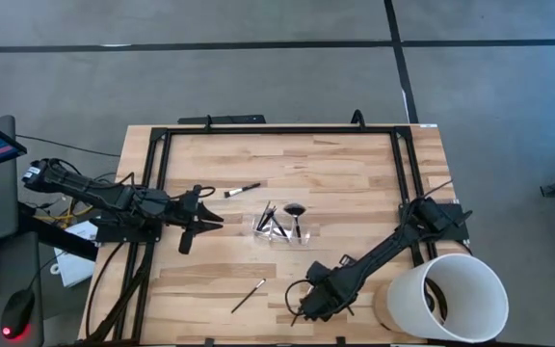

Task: Put items in baskets/containers
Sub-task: Put the eyeshadow brush into the middle section of the transparent organizer

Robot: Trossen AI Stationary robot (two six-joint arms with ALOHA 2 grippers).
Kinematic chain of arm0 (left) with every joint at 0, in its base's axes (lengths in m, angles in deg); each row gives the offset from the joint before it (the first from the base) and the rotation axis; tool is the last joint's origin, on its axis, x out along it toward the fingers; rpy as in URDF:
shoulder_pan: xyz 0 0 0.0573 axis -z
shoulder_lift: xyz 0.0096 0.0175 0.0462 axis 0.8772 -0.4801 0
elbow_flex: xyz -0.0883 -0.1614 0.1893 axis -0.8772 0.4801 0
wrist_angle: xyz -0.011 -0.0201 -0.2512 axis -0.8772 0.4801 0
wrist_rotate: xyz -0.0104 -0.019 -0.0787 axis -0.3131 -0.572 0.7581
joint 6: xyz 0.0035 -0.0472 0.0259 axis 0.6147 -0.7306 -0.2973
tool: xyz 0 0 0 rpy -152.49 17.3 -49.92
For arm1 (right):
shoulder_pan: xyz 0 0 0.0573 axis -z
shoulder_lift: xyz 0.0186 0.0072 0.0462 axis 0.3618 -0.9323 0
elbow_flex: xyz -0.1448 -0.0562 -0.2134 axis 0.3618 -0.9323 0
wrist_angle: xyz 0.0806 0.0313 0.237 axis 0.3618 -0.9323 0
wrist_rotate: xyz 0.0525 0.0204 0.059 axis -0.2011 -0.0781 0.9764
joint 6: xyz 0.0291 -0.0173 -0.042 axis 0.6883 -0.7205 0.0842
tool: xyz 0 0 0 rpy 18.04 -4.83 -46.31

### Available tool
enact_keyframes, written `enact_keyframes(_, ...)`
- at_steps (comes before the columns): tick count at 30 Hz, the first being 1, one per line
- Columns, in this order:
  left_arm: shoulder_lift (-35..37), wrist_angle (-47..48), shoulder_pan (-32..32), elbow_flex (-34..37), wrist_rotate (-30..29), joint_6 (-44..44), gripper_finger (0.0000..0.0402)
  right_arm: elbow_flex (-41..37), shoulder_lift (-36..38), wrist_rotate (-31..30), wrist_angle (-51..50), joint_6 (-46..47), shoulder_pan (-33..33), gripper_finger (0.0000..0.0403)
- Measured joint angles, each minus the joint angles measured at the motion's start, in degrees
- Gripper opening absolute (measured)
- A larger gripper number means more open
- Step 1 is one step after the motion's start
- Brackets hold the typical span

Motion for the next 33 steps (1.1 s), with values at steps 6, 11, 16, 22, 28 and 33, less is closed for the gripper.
enact_keyframes(6,0.02,-0.69,0.00,0.94,0.00,-1.03,0.0076,0.04,-0.76,0.06,0.58,1.86,-0.84,0.0126)
enact_keyframes(11,-0.02,-0.70,0.00,2.21,-0.02,-1.15,0.0076,0.01,-0.83,-0.02,0.49,3.40,-1.27,0.0149)
enact_keyframes(16,0.00,-1.52,0.70,2.21,-0.04,-2.97,0.0076,0.01,-0.83,-0.14,0.55,3.80,-1.62,0.0161)
enact_keyframes(22,0.00,-1.68,4.08,2.21,-2.41,-3.02,0.0076,0.01,-0.90,-0.67,0.31,4.51,-1.98,0.0146)
enact_keyframes(28,0.00,-1.67,8.61,2.21,-6.53,-4.04,0.0076,0.00,-0.92,-1.69,0.29,4.37,-2.02,0.0124)
enact_keyframes(33,0.00,-1.71,12.40,2.23,-10.61,-4.10,0.0076,0.01,-0.92,-1.67,0.60,5.51,-2.04,0.0119)
